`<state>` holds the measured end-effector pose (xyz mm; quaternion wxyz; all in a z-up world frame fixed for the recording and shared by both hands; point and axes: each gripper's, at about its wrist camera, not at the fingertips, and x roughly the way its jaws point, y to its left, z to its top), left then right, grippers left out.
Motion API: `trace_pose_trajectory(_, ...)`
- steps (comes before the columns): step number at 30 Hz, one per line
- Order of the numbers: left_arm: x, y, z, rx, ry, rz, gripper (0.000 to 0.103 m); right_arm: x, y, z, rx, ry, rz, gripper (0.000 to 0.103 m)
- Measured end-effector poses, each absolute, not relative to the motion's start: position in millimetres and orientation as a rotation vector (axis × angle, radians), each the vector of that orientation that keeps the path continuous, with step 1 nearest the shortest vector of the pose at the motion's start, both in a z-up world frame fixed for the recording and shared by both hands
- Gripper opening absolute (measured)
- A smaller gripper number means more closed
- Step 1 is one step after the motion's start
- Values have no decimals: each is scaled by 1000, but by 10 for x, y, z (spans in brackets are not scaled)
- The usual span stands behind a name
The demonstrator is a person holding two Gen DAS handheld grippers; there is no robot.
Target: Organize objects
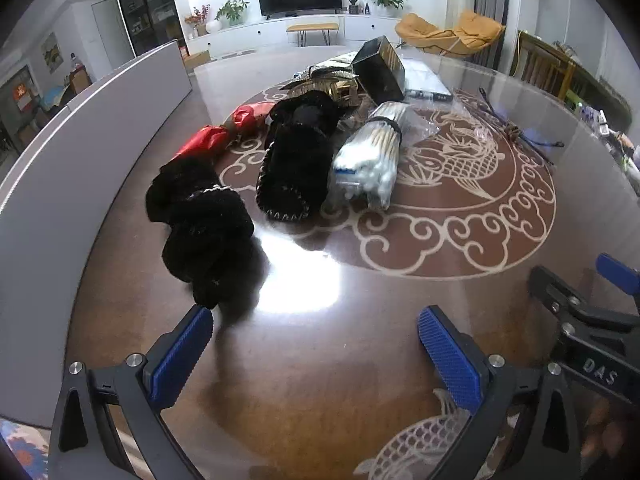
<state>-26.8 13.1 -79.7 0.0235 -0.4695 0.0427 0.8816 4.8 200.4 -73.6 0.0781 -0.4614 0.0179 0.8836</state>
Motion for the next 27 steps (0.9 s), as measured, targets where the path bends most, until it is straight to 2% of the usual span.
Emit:
trace_pose_trajectory(4, -349, 113, -828, -1430, 61, 2717, 103, -108, 2000, -725, -1387, 93, 2658, 103)
trace_pose_trajectory(27, -446, 146, -831, -1405, 79, 2695, 103, -160, 1991, -742, -1379, 85, 2664, 103)
